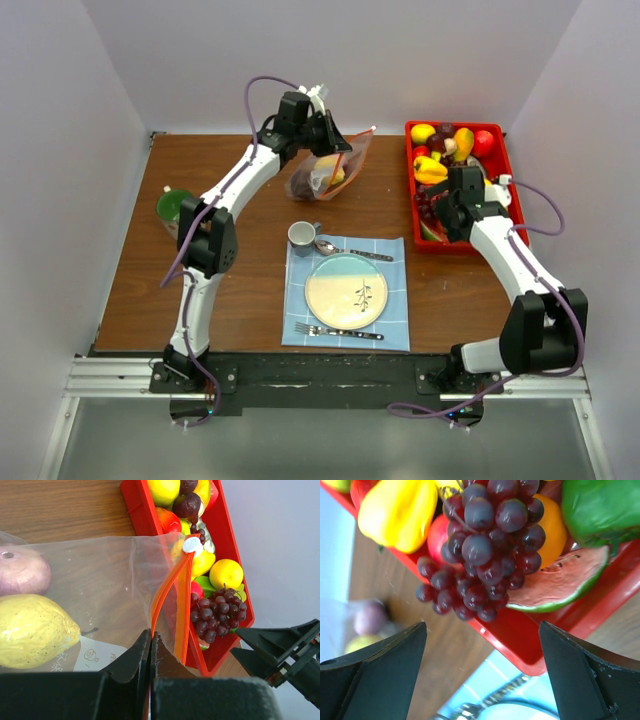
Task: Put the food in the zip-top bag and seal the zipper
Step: Pick up the fake fruit from the bin.
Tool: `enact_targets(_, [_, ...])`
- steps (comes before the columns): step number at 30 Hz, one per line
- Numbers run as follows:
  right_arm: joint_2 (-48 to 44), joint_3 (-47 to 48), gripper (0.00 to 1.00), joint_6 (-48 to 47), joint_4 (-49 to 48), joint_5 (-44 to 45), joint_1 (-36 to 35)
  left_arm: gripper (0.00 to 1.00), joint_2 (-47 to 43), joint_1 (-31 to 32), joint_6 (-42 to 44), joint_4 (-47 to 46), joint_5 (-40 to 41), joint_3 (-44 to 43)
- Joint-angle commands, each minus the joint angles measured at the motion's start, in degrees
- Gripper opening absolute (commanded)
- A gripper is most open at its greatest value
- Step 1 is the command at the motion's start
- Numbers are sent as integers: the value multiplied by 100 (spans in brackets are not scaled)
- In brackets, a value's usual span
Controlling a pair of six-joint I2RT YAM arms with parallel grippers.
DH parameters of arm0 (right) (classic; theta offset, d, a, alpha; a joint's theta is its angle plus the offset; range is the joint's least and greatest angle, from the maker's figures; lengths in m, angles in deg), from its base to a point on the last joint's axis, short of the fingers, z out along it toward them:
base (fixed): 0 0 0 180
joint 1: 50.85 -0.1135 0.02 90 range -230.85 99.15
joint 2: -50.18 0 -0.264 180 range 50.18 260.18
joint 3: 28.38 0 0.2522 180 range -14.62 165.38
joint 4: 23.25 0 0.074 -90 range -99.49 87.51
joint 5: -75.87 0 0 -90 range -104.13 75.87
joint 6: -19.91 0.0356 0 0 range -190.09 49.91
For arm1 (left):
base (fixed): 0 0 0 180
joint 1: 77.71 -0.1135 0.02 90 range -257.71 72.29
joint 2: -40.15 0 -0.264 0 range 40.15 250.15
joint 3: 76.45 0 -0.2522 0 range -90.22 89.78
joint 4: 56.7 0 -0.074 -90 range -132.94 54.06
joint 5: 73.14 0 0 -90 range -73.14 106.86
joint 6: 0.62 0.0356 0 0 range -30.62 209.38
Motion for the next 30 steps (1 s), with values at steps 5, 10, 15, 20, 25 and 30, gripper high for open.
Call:
enact_targets(5, [620, 217, 98, 1533, -244, 559, 24, 0, -271, -21, -66, -244, -133, -9])
enact_targets(10, [902, 306, 98, 1779, -304, 761, 33, 0, -244, -21, -66, -182, -124, -45])
enact_targets(15, [1236, 534, 94, 1919, -296, 805, 33, 0, -235, -29, -49, -147, -98, -36])
enact_targets(20, [1500, 604, 79, 2017, -305, 778, 33, 0, -244, -29, -31, -120, -72, -45])
enact_targets(25, [1509, 718, 45, 1815, -208, 884, 24, 0, -271, -29, -5, -68, -45, -45])
enact_targets(30, [1097, 683, 19, 1464, -208, 1016, 33, 0, -288, -38, 4, -33, -1, -36])
